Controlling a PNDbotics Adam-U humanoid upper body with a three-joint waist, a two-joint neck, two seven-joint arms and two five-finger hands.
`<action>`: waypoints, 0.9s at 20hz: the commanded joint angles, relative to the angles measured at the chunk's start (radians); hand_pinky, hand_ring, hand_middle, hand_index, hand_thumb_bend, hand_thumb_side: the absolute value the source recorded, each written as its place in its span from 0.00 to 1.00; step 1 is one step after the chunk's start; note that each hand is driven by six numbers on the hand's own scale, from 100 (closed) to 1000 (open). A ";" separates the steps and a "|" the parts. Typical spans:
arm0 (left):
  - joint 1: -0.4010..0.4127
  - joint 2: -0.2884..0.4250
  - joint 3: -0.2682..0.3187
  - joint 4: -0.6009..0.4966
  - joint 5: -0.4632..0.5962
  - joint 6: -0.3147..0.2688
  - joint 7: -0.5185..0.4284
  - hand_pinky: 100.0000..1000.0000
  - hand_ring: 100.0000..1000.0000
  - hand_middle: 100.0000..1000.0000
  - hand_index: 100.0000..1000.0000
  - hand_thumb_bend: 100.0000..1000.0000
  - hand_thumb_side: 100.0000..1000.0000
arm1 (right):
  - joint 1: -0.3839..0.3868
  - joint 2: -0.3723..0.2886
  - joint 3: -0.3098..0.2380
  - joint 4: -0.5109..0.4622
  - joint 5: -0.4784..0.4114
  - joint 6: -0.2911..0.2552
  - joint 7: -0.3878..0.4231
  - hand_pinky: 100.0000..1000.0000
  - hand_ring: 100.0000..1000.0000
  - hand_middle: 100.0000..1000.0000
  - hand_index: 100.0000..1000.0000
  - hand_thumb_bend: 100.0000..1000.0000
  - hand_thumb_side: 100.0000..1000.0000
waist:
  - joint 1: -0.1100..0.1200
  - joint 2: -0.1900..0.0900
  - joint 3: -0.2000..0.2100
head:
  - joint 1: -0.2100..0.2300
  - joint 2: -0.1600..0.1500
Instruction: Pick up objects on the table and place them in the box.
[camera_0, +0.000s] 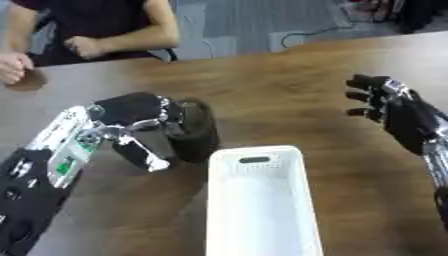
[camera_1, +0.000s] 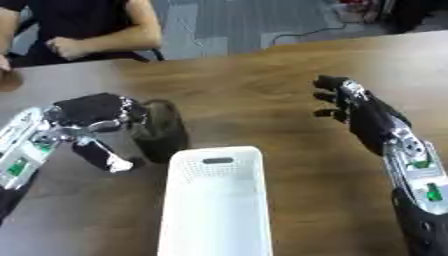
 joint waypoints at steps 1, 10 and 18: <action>0.014 0.000 -0.004 0.045 -0.023 -0.002 -0.004 0.00 0.00 0.39 0.52 0.18 0.23 | -0.019 -0.008 -0.005 -0.019 -0.004 -0.002 0.000 0.82 0.98 0.98 1.00 0.00 1.00 | -0.007 -0.012 0.001 | -0.002 -0.010; 0.035 -0.015 0.017 0.107 -0.084 0.041 0.046 0.00 0.00 0.04 0.31 0.00 0.21 | -0.020 -0.008 -0.006 -0.018 -0.003 -0.003 0.000 0.82 0.98 0.98 1.00 0.00 1.00 | -0.010 -0.010 0.003 | -0.005 -0.010; 0.035 -0.012 0.017 0.103 -0.100 0.048 0.063 0.00 0.00 0.03 0.30 0.00 0.22 | -0.020 -0.007 -0.006 -0.016 -0.004 -0.005 0.000 0.82 0.98 0.98 1.00 0.00 1.00 | -0.014 -0.012 0.005 | -0.006 -0.012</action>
